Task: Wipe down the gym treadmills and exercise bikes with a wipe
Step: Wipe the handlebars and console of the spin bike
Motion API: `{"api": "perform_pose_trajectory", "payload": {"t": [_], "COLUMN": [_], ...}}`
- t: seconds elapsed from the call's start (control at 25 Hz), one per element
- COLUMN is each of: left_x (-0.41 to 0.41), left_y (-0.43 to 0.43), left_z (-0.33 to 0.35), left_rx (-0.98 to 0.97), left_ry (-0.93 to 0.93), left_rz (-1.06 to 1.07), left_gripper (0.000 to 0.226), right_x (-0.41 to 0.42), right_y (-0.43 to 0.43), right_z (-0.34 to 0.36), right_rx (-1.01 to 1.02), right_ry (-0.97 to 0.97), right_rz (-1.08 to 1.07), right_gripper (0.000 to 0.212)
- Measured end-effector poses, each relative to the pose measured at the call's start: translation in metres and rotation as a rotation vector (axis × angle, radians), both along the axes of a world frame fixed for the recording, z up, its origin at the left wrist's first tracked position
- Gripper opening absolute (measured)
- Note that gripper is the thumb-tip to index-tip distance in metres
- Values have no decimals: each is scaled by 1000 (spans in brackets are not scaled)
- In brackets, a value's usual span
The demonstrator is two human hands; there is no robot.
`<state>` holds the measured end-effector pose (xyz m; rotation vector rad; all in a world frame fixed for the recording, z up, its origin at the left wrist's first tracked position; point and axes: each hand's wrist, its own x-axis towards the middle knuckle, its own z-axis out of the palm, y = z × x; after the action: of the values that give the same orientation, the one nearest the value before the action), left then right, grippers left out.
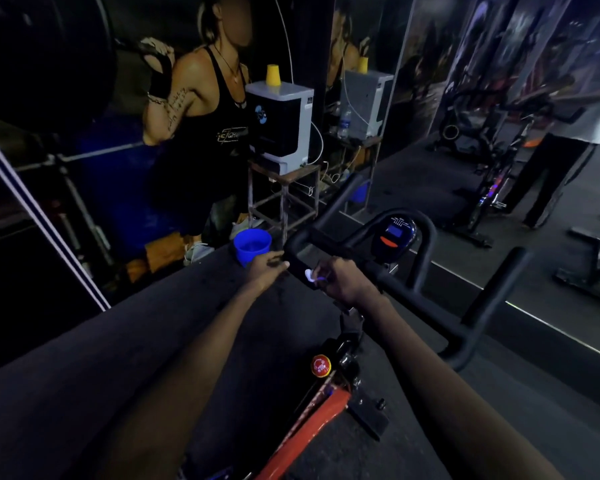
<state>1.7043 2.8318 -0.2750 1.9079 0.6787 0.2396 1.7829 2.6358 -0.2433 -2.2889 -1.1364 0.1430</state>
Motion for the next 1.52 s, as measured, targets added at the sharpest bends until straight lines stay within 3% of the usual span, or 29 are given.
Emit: {"api": "perform_pose_trajectory", "payload": {"t": [0.24, 0.44, 0.76, 1.04, 1.36, 1.52], "left_x": [-68, -128, -225, -331, -464, -512], "left_y": [-17, -36, -53, -56, -40, -31], "left_z": [10, 23, 37, 5, -28, -43], "left_rx": [141, 219, 248, 221, 270, 256], "left_ry": [-5, 23, 43, 66, 233, 301], "left_rz": [73, 108, 147, 97, 125, 209], "left_gripper": [25, 28, 30, 22, 28, 28], "right_x": [-15, -36, -108, -209, -325, -356], "right_y": [-44, -58, -80, -96, -77, -45], "right_z": [2, 7, 19, -4, -39, -54], "right_rx": [45, 110, 28, -60, -126, -112], "right_ry": [28, 45, 58, 77, 67, 155], "right_rz": [16, -5, -10, -58, 47, 132], "right_gripper": [2, 7, 11, 15, 18, 36]}}
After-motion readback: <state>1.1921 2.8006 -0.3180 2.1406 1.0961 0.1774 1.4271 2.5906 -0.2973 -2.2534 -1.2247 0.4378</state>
